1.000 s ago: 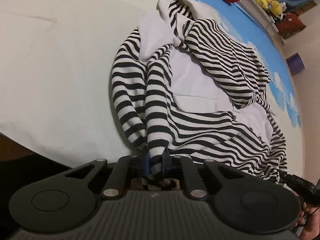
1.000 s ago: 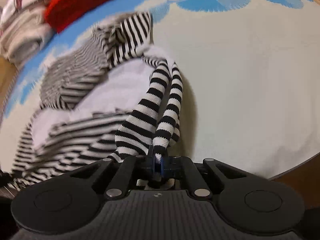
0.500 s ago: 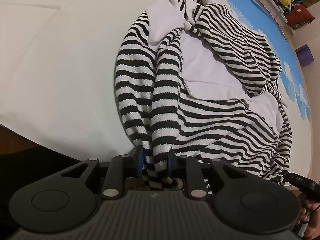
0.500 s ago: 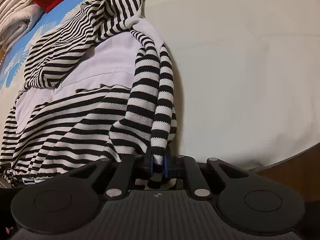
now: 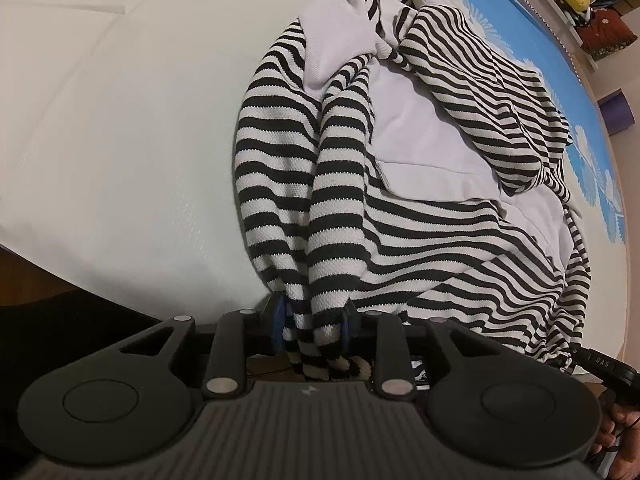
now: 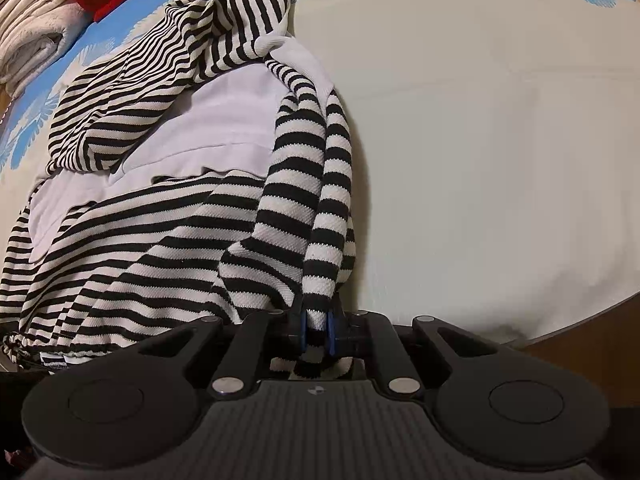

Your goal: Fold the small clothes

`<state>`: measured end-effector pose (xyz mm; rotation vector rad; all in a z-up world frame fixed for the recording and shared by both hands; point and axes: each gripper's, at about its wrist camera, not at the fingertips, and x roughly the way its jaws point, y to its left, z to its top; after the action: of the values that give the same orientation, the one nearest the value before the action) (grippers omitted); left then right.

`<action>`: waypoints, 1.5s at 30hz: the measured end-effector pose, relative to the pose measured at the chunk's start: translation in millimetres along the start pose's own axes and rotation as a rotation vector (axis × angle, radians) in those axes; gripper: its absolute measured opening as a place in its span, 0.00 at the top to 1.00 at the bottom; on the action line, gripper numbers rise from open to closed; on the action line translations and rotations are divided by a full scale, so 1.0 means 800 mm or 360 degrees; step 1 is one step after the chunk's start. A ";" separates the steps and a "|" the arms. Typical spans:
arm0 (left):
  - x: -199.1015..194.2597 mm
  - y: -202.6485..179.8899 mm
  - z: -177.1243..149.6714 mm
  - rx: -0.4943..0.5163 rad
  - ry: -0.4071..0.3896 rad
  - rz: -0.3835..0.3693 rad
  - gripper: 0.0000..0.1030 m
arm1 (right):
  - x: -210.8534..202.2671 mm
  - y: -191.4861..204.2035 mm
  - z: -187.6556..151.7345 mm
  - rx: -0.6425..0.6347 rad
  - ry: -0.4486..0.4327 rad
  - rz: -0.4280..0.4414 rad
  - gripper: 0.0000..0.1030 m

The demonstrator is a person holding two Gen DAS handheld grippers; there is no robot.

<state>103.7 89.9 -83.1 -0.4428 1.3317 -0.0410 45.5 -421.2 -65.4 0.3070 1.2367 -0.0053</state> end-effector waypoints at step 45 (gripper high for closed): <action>-0.202 -0.036 -0.049 0.0260 -0.0461 -0.0388 0.92 | -0.218 -0.019 -0.003 0.0159 -0.0750 0.0541 0.96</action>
<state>33.1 97.3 70.0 -0.4517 0.9762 -0.2763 -17.5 -463.8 92.7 0.5653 0.7076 0.1465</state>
